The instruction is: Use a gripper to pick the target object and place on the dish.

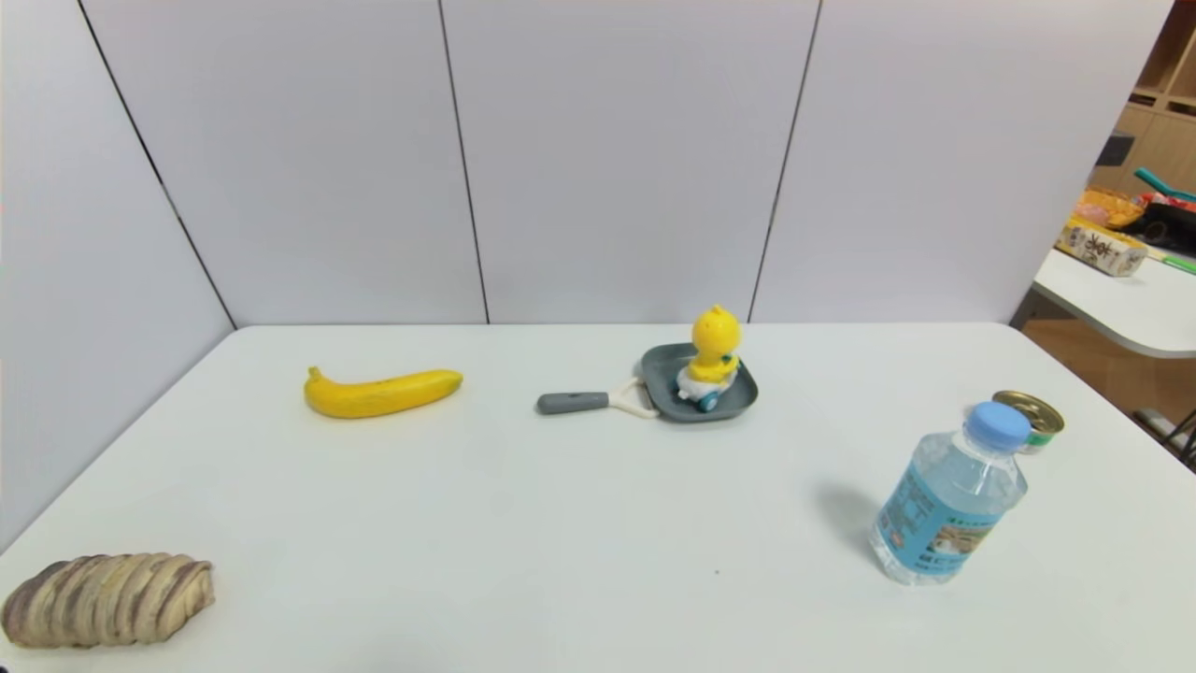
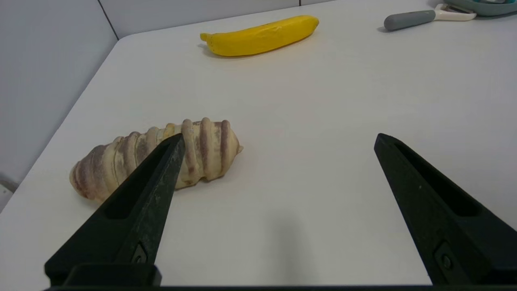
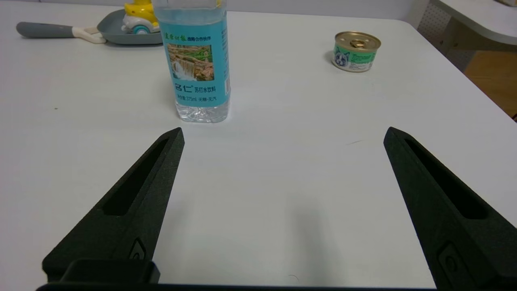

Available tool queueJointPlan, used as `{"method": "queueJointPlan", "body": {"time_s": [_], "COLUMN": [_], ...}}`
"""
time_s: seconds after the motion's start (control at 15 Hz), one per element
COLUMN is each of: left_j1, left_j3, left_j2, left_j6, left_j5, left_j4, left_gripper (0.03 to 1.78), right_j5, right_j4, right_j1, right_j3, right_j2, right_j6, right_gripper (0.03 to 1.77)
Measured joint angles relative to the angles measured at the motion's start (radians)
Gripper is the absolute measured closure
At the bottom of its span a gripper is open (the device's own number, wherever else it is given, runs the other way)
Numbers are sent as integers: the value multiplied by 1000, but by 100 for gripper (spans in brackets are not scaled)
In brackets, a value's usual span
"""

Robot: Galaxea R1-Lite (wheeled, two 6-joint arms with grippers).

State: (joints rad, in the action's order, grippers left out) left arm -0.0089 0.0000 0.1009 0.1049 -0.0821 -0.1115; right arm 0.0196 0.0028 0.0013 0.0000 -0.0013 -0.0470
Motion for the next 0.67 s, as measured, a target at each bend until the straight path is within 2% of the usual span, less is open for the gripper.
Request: {"method": "queueJointPlan", "body": {"time_s": [0.13,0.2,0.67], "left_j1": [3,4,5], "left_j3": [-1,-3,0], "left_j2": [-59,-72,-102], "left_j6": [-1,-2,-58], "left_j5": [47,51,63], "left_j4": [106,123,112], "left_gripper": [12,12,12], "right_j5": [-1,0,0], "right_j4": [0,1,0], "right_j1": [0,0,0], "right_j3": [0,0,0], "right_j2": [0,0,0], "right_j6": [0,0,0], "right_gripper": [9,9,9]}}
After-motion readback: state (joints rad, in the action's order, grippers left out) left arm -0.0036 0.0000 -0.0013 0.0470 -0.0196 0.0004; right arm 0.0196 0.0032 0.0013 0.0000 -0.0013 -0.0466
